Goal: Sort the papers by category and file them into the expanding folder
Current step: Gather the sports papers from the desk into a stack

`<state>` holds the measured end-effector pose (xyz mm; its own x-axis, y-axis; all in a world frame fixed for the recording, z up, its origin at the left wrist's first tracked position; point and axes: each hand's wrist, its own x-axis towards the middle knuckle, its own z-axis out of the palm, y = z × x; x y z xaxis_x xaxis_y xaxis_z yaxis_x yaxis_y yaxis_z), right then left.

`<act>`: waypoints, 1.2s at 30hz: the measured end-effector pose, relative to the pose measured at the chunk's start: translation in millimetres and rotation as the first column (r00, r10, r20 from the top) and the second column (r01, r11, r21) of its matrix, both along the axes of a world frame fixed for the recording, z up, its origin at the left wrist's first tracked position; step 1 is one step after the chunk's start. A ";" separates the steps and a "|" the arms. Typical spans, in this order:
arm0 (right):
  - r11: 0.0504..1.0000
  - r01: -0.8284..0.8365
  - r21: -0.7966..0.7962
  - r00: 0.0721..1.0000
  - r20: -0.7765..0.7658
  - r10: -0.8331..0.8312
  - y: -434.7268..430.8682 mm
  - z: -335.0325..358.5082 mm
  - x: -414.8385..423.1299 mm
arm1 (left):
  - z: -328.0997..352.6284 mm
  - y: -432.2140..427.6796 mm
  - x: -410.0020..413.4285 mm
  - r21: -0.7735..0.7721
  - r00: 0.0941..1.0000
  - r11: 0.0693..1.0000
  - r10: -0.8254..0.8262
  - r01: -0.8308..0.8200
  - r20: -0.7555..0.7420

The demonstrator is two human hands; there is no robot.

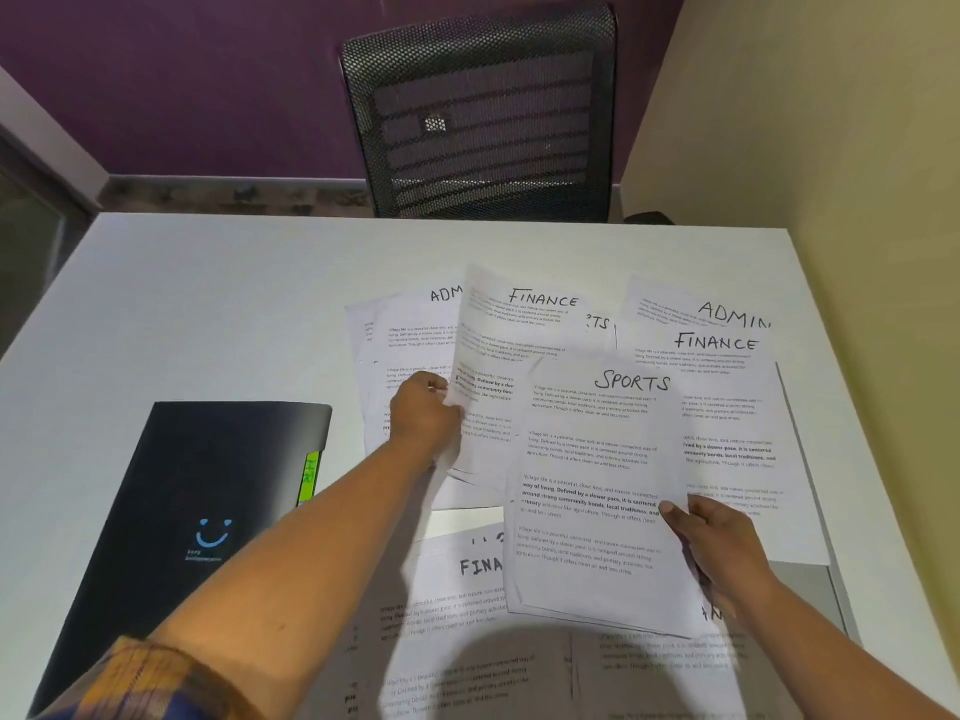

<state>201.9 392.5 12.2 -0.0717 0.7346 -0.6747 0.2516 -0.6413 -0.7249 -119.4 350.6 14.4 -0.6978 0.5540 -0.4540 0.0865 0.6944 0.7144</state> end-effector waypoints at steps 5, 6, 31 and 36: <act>1.000 0.005 0.009 1.000 -0.011 -0.005 1.4 -1.1 -1.6 | 2.2 1.3 -4.7 0.079 0.997 0.995 0.062 -0.065 0.039; 1.000 -0.009 0.015 1.000 0.015 0.009 2.5 -6.7 1.2 | 2.9 0.5 -5.4 0.113 0.996 0.991 0.073 -0.079 0.050; 0.998 -0.023 0.051 0.995 0.093 0.019 5.9 -29.4 9.7 | 14.6 -51.4 -76.1 -0.105 0.964 0.970 -0.234 0.221 -0.130; 0.998 -0.018 0.054 0.996 0.087 0.013 6.3 -32.3 10.8 | 20.0 -56.5 -73.1 0.018 0.934 0.998 0.061 -0.058 -0.351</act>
